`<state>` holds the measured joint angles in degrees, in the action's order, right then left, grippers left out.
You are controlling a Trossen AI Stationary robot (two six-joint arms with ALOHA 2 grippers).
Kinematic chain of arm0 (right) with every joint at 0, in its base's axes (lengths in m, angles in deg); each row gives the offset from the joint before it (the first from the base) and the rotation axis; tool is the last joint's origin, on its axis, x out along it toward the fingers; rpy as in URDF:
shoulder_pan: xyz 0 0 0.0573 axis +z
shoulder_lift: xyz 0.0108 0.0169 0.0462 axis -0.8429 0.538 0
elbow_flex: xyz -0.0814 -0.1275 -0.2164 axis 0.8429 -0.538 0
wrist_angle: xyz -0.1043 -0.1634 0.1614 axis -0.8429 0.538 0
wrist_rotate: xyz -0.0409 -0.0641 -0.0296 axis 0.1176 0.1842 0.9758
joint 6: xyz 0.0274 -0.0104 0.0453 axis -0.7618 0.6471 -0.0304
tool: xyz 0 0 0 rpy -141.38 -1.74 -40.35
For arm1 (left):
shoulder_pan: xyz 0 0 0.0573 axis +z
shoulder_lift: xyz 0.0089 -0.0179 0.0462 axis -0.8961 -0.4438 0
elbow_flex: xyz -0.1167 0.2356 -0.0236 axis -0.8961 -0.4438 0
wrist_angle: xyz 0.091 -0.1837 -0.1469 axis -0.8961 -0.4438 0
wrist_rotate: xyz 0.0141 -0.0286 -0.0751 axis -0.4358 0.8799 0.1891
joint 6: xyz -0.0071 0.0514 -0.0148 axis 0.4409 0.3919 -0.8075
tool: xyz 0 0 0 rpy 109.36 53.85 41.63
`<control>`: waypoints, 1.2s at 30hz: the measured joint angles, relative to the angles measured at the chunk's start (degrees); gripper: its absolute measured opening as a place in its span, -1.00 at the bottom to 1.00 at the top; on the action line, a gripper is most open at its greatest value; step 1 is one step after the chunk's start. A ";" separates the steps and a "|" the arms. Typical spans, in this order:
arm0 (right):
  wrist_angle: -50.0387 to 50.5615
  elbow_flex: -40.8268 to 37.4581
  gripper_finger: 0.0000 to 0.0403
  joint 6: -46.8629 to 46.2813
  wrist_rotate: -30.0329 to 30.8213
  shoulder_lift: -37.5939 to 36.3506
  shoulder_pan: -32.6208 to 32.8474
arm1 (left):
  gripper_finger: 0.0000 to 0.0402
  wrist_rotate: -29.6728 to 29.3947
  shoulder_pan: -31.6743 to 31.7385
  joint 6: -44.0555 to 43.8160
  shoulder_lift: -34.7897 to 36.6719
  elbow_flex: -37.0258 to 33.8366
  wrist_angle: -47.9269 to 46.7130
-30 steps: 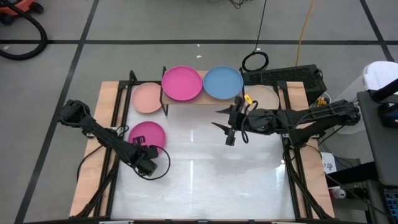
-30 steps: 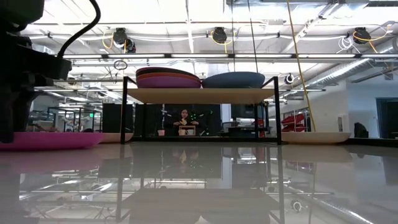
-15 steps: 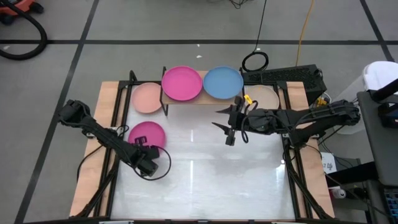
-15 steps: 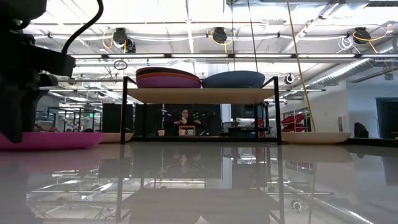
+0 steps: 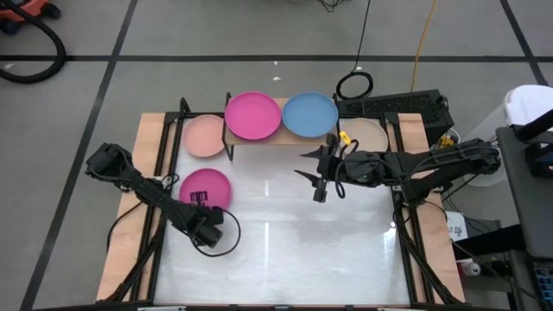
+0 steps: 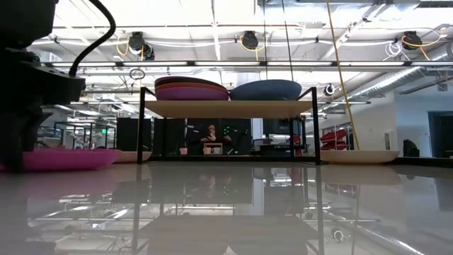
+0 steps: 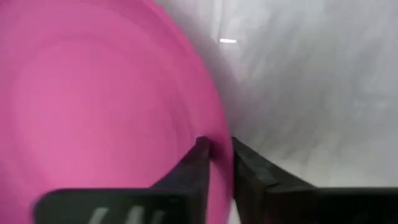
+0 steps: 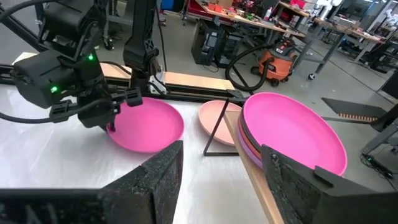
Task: Place and stack plates onto a shelf
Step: Stack the pink plate on top of the blue plate on the shelf
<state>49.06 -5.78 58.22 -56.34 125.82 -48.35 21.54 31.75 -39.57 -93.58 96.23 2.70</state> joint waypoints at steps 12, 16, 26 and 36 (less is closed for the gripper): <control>-0.81 0.00 -0.03 -0.02 -0.24 0.00 0.00 | -0.94 -5.40 -3.70 11.42 1.04 20.77 -13.00; -5.03 0.00 -0.03 -0.08 -2.02 0.00 0.37 | -0.94 -15.98 -3.14 20.83 1.07 30.64 -18.67; -13.05 0.02 -0.03 4.68 -2.48 -4.93 7.32 | -0.94 -25.44 14.88 57.70 1.15 42.52 -11.36; -14.05 0.02 -0.03 4.19 7.65 -11.09 13.02 | -0.94 2.03 41.02 98.04 0.07 43.37 16.94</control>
<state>35.01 -5.75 62.41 -48.69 114.73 -35.33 23.57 72.77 58.47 -93.51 139.60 19.64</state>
